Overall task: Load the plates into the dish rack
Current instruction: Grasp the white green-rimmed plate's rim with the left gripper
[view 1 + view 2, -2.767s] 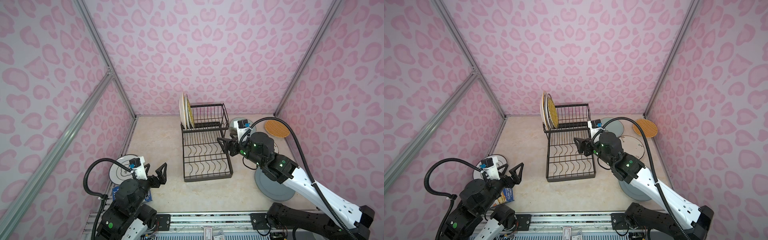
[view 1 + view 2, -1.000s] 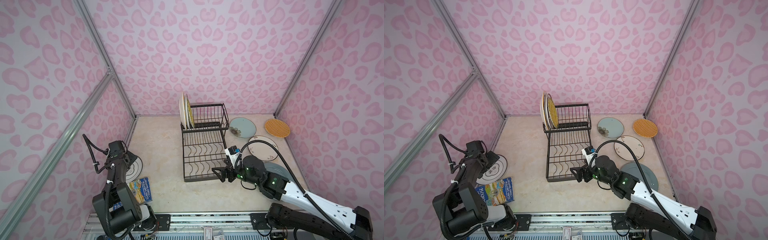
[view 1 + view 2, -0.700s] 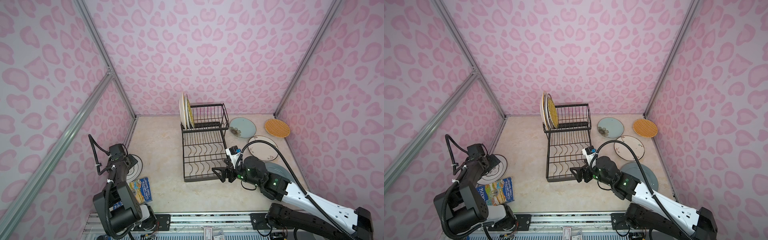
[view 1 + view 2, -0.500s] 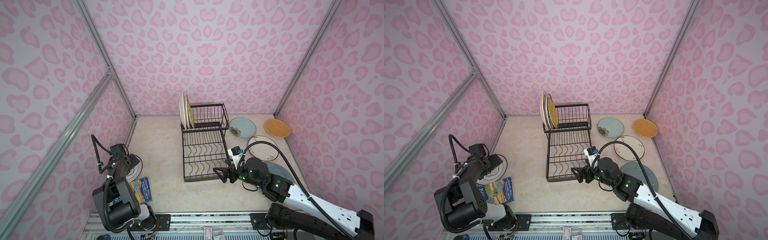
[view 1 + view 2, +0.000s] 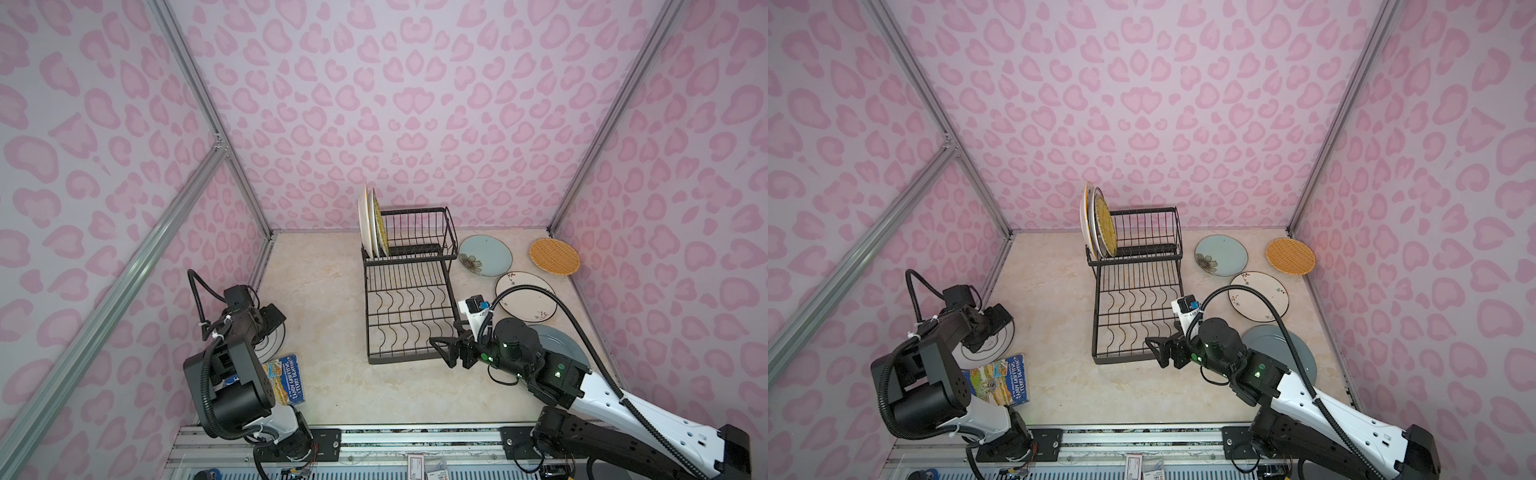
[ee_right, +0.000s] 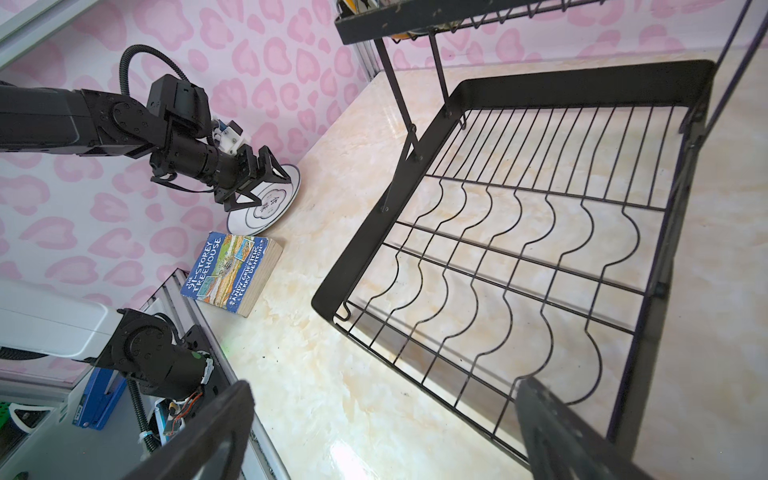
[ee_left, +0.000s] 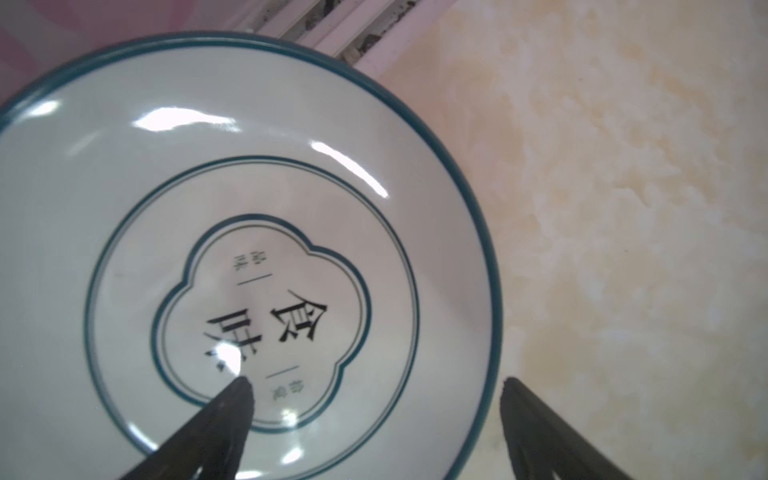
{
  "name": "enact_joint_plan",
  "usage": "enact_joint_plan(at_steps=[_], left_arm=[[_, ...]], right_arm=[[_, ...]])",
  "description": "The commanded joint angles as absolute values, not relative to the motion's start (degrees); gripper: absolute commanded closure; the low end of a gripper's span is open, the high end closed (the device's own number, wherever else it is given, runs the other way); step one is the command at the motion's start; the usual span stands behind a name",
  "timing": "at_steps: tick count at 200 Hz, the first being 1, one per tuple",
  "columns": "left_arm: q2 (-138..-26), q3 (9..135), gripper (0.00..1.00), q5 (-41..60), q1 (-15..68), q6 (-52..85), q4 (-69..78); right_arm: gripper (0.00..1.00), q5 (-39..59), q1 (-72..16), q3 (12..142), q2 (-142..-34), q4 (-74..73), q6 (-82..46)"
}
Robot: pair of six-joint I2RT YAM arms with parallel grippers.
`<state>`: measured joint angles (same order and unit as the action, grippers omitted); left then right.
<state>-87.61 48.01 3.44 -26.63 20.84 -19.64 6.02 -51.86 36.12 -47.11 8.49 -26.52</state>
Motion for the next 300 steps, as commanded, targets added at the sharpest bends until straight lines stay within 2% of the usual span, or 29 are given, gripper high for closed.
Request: enact_joint_plan(at_steps=[1,209,300], left_arm=[[-89.09,49.56,0.05,6.0,-25.93,20.3,-18.64],[-97.09,53.81,0.04,18.65,-18.72,23.15,-16.56],[-99.14,54.05,0.05,22.32,-11.61,27.63,-10.44]], right_arm=[[0.03,5.27,-51.86,36.12,-47.38,8.35,-27.2],[0.03,3.69,-51.88,33.88,-44.04,8.72,-28.65],[0.03,3.24,-51.86,34.11,-44.21,8.91,-28.82]])
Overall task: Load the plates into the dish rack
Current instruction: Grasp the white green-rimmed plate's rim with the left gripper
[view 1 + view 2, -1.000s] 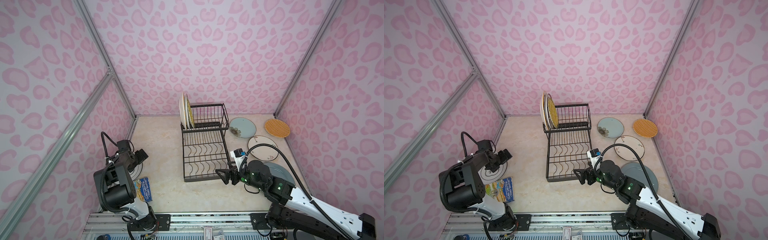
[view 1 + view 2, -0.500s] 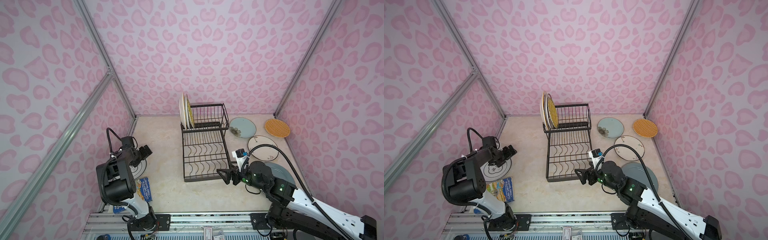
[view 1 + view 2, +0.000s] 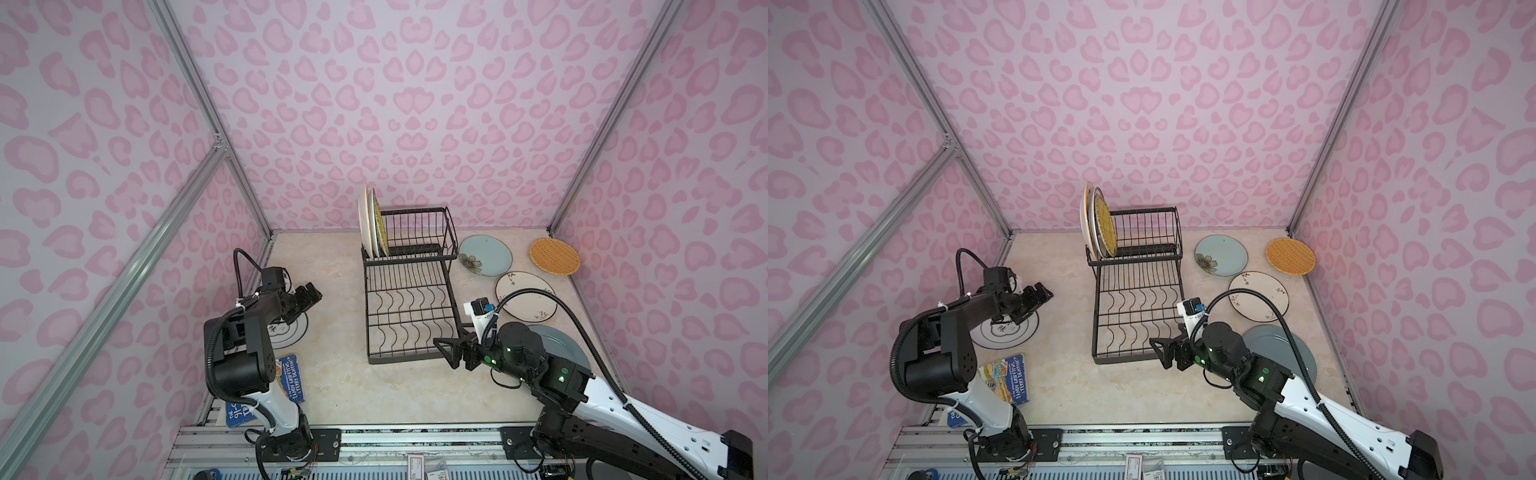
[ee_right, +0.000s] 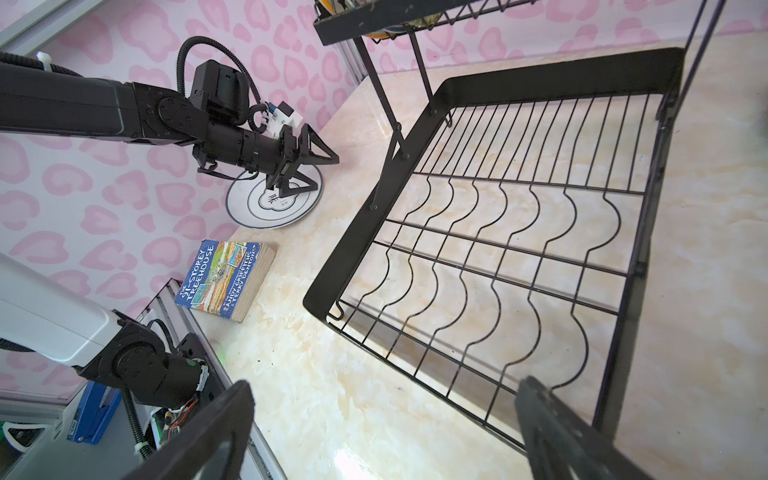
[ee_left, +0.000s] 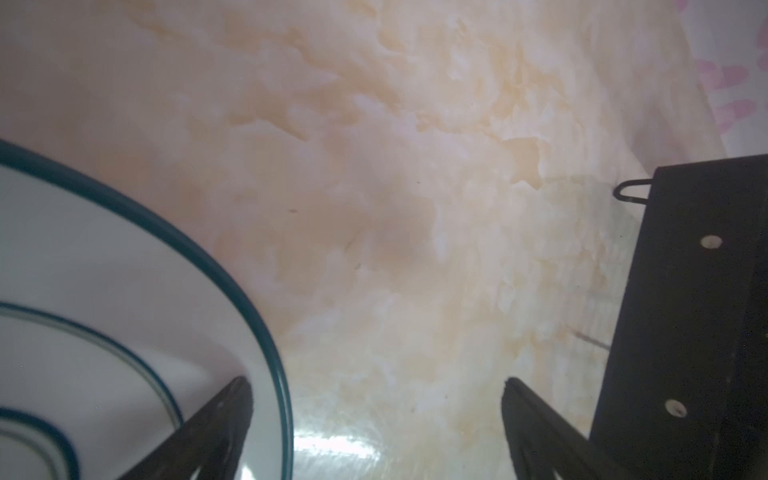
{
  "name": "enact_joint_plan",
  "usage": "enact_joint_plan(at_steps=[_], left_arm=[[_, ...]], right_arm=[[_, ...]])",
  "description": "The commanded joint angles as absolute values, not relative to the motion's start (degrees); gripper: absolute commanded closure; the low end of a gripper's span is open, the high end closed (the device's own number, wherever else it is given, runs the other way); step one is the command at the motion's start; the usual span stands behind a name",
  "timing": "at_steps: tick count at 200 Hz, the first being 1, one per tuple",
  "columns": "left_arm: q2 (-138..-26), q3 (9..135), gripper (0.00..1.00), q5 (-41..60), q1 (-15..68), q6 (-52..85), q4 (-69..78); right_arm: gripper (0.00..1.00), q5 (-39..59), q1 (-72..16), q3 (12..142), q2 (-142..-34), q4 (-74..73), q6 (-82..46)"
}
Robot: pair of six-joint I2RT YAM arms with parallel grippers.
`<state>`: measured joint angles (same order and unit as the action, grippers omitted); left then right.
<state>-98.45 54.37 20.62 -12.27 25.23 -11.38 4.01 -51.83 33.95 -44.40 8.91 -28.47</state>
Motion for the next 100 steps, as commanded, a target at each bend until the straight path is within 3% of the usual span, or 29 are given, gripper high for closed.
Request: enact_joint_plan(at_steps=[1,100], left_arm=[[-99.14,54.01,0.05,22.32,-11.61,27.66,-10.41],[-97.59,51.63,0.04,20.46,-10.46,27.89,-8.14]], right_arm=[[0.03,3.25,-51.86,34.11,-44.21,8.94,-28.78],[0.03,2.9,-51.98,33.8,-43.66,8.98,-29.33]])
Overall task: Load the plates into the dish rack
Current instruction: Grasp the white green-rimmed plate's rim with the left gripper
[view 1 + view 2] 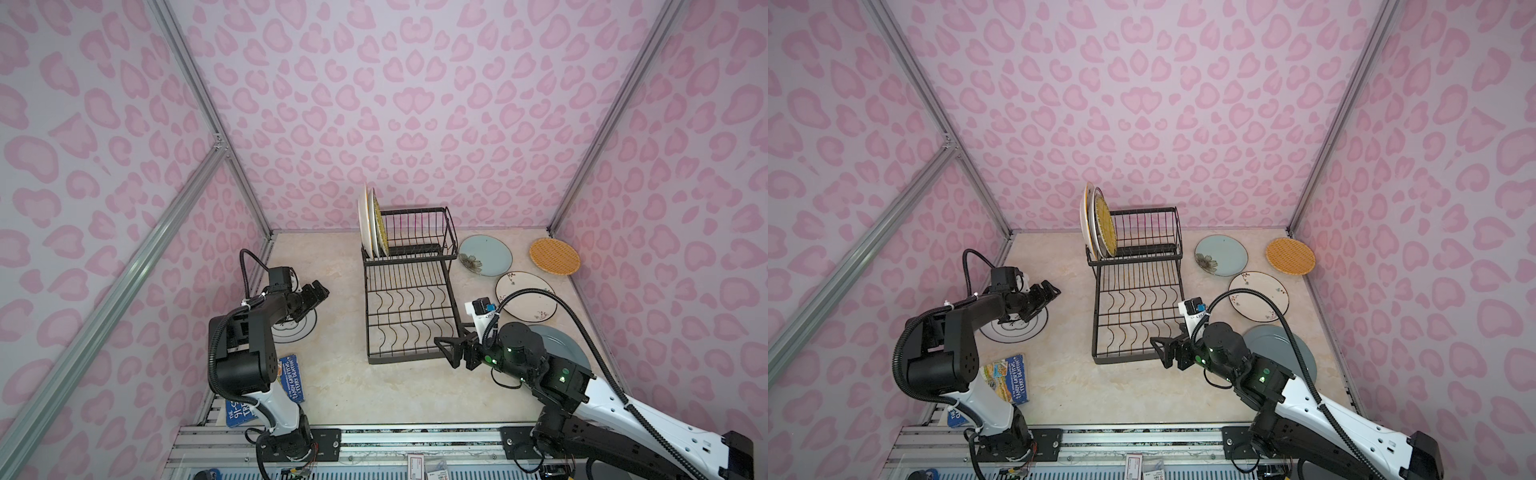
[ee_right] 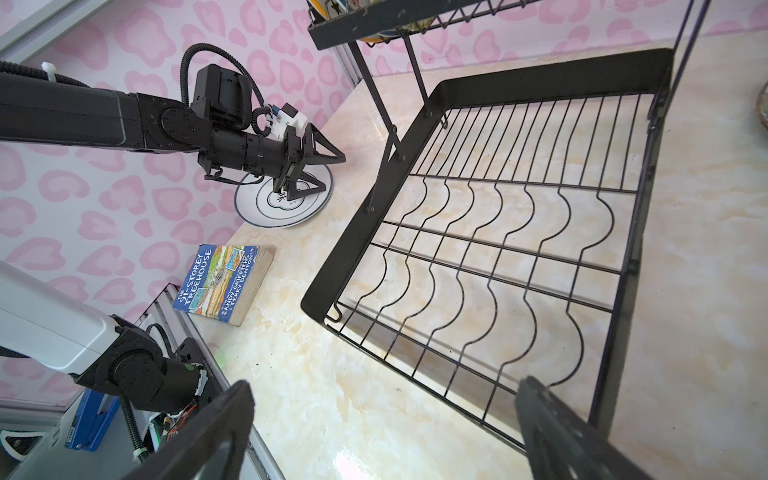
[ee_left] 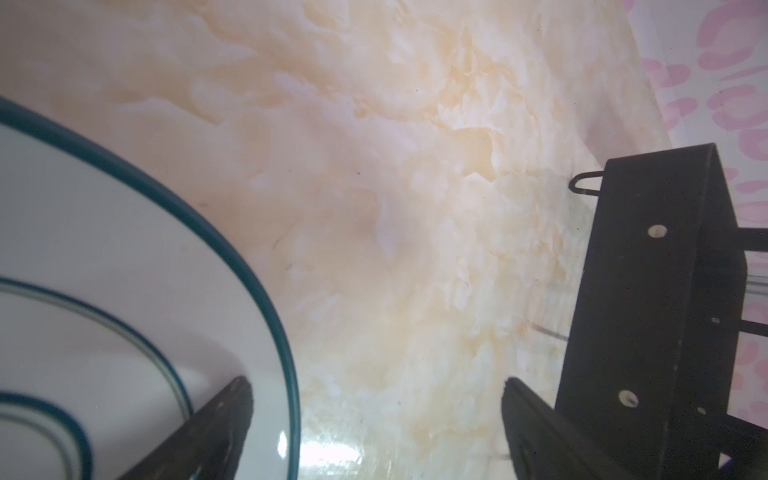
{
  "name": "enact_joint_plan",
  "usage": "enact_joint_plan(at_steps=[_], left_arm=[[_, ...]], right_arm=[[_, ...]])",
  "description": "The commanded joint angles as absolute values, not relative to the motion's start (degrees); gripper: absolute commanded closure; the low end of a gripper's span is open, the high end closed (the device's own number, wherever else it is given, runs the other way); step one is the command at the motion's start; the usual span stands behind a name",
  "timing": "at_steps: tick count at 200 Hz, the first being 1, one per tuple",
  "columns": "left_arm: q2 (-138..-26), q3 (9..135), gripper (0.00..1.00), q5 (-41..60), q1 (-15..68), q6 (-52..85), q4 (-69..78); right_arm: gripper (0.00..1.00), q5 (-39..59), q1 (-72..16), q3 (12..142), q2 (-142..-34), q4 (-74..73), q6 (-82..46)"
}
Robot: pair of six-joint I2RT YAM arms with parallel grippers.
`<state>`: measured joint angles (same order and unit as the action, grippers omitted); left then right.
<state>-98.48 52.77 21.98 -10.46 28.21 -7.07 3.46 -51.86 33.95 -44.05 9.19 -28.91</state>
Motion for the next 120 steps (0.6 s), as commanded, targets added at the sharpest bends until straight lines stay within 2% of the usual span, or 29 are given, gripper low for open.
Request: enact_joint_plan(at_steps=[1,27,120], left_arm=[[-97.58,51.52,0.04,20.56,-10.46,27.92,-8.07],[-96.36,51.05,0.05,23.44,-10.29,29.33,-5.89],[-93.73,50.56,0.04,22.76,-10.2,29.44,-7.29]], right_arm=[[0.03,2.86,-52.0,33.77,-43.67,8.97,-29.34],[0.03,2.77,-52.02,33.83,-43.57,8.97,-29.44],[0.03,0.76,-55.8,35.16,-45.88,8.01,-28.98]])
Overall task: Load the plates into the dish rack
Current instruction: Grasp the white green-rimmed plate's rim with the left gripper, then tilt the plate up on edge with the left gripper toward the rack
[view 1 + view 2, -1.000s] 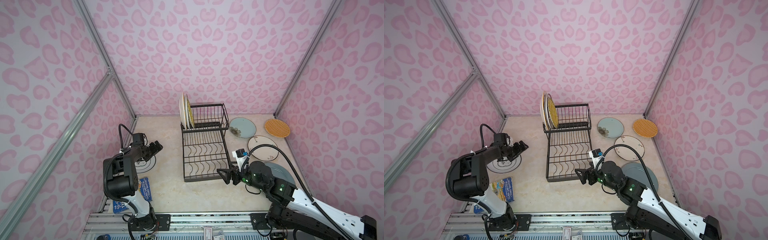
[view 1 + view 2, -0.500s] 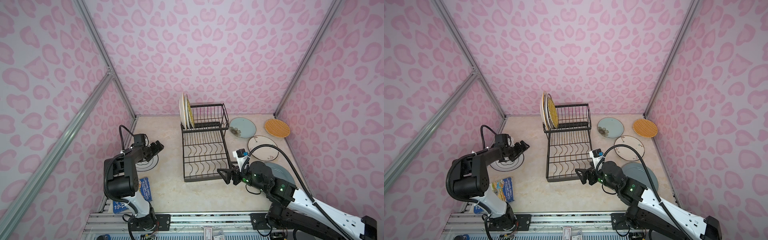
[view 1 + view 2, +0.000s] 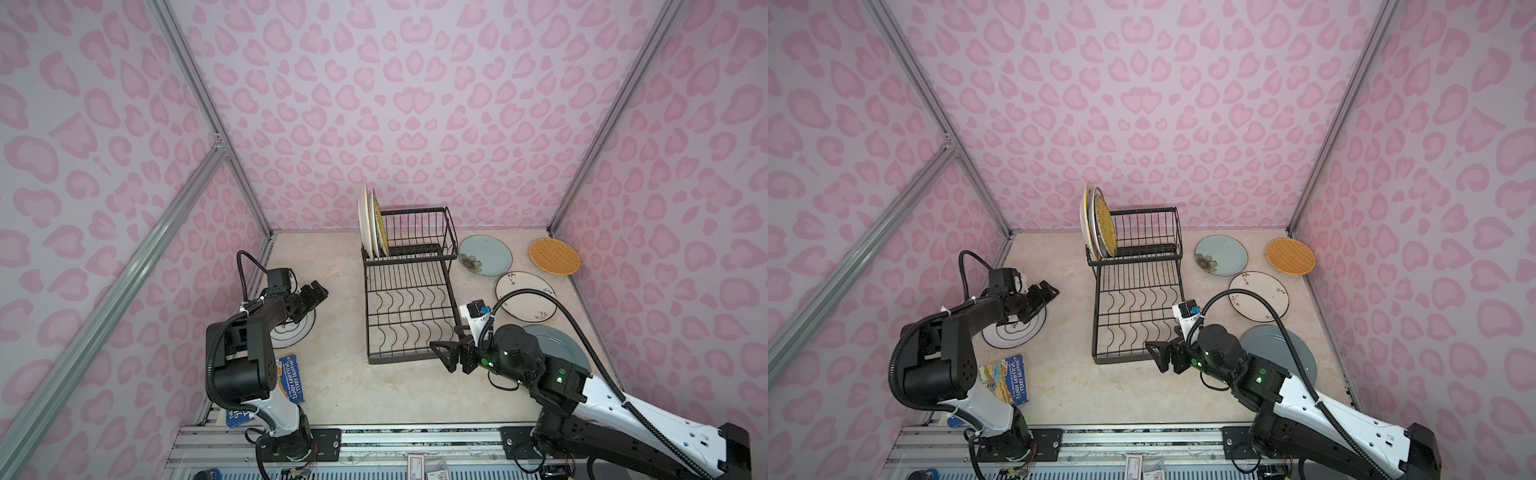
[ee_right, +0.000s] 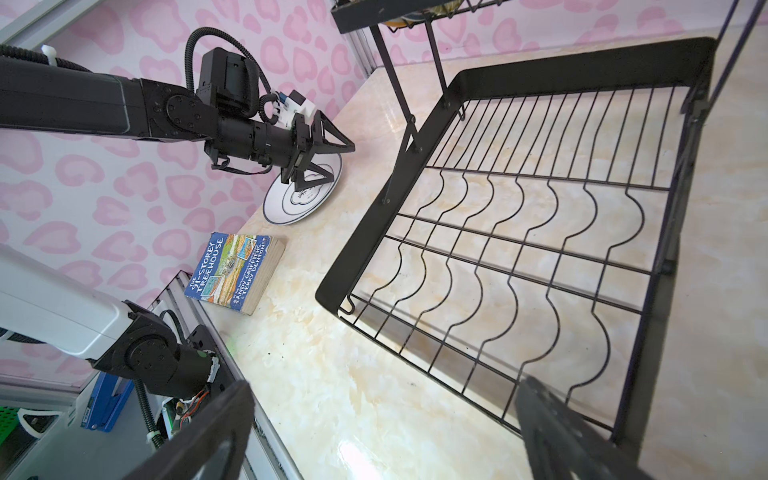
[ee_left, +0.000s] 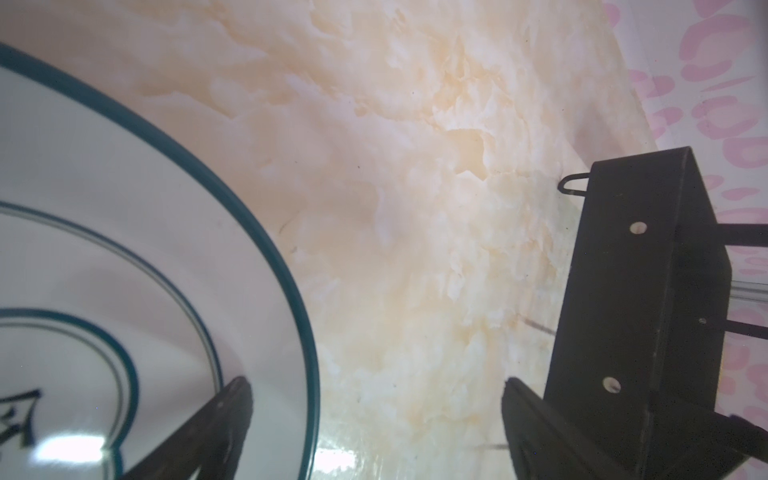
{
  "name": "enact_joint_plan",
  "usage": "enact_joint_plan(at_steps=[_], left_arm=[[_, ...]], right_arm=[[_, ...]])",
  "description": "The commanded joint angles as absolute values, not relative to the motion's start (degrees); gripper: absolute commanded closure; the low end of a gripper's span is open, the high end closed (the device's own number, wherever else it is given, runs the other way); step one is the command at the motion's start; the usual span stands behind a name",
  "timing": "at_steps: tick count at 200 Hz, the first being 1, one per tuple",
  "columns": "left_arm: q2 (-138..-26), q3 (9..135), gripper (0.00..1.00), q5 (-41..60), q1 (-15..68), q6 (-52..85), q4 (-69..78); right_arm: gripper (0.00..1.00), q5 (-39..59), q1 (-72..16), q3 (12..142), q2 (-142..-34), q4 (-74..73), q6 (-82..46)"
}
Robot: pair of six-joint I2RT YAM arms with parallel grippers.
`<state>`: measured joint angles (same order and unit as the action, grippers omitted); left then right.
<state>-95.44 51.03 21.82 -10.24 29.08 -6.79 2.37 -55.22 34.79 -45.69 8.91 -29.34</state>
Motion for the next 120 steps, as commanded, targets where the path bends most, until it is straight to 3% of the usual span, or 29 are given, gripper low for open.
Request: enact_joint_plan(at_steps=[1,68,120], left_arm=[[-93.62,50.55,0.04,22.76,-10.2,29.44,-7.29],[-81.17,52.37,0.04,14.55,-12.28,32.54,-19.36],[-69.94,41.96,0.04,17.87,-31.63,35.3,-21.22]], right_arm=[[0.03,0.73,-55.85,35.16,-45.88,8.0,-28.95],[0.03,0.0,-58.12,35.82,-48.48,6.34,-28.71],[0.03,-1.8,-61.77,36.02,-50.46,3.97,-28.07]])
